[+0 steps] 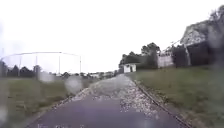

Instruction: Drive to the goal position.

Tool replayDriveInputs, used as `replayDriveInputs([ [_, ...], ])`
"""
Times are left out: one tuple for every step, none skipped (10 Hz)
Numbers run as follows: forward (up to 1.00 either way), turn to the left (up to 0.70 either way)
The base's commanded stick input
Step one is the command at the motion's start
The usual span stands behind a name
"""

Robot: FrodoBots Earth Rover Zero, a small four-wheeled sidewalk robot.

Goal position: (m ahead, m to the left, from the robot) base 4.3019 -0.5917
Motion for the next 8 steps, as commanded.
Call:
replayDriveInputs([
  [0.70,0.00],
  [0.70,0.00],
  [0.70,0.00],
  [0.70,0.00],
  [0.70,0.00],
  [0.70,0.00],
  [0.70,0.00],
  [0.70,0.00],
])
